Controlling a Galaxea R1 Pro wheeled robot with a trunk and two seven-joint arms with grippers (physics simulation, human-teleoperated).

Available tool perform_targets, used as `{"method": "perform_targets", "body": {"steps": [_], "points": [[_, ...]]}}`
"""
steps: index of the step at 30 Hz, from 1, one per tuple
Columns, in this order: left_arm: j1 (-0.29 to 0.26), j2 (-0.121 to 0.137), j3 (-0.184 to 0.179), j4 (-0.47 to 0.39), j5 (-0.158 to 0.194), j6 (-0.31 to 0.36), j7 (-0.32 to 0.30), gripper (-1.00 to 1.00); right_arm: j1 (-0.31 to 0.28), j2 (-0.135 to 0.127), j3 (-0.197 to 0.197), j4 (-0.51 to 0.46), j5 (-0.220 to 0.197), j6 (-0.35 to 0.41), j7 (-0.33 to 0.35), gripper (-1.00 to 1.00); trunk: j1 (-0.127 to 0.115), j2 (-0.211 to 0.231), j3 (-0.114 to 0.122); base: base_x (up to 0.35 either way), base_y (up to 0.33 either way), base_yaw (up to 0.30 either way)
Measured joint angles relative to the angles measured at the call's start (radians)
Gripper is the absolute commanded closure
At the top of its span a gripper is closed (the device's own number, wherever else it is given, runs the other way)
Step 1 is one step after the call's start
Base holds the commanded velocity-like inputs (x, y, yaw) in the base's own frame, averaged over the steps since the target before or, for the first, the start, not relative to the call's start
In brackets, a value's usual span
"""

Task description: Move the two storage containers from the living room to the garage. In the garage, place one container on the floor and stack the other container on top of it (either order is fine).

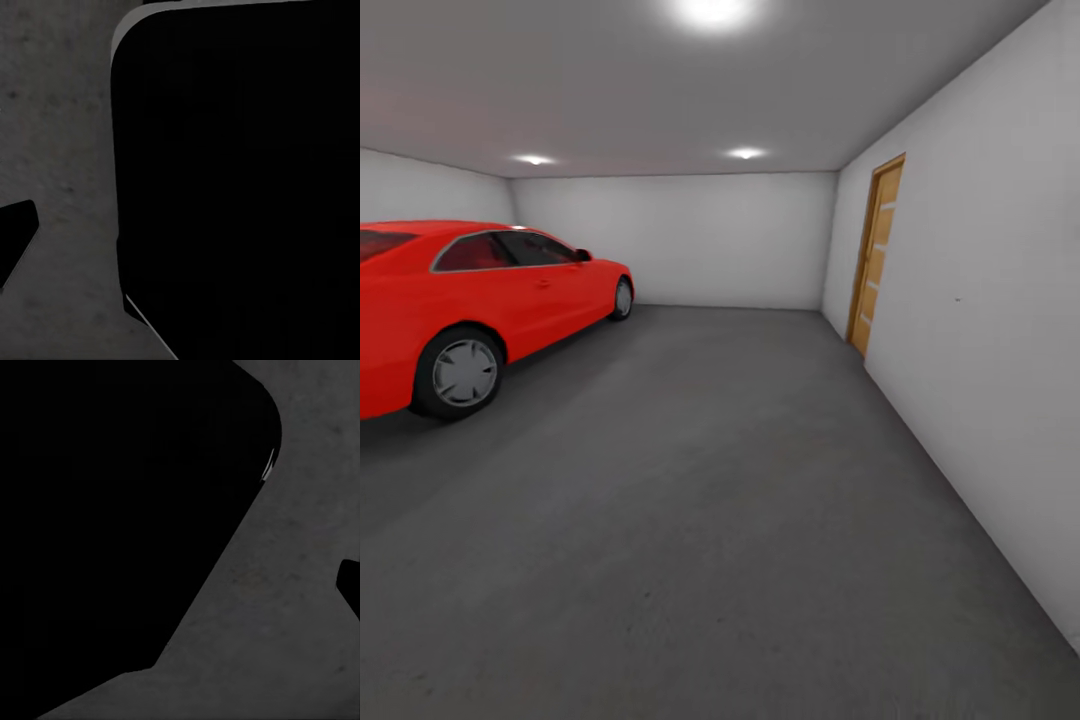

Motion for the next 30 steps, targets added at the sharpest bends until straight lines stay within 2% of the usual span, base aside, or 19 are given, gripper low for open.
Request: {"method": "perform_targets", "body": {"steps": [9, 15, 30], "points": [[0.0, 0.0, 0.002, 0.0, 0.002, -0.004, 0.0, -1.0, 0.0, 0.001, 0.0, 0.0, 0.0, 0.0, 0.0, -1.0, 0.0, 0.0, 0.0, 0.0, 0.0, -0.265], [0.0, 0.0, 0.002, -0.001, 0.002, -0.004, 0.0, -1.0, 0.0, 0.002, 0.001, 0.0, 0.001, 0.0, -0.001, -1.0, 0.0, 0.0, 0.0, 0.026, 0.0, -0.053], [0.0, 0.006, 0.004, -0.001, 0.006, 0.004, 0.001, -1.0, 0.0, 0.003, 0.003, 0.0, 0.001, 0.0, -0.003, -1.0, -0.001, 0.0, 0.0, 0.295, 0.0, -0.002]]}}
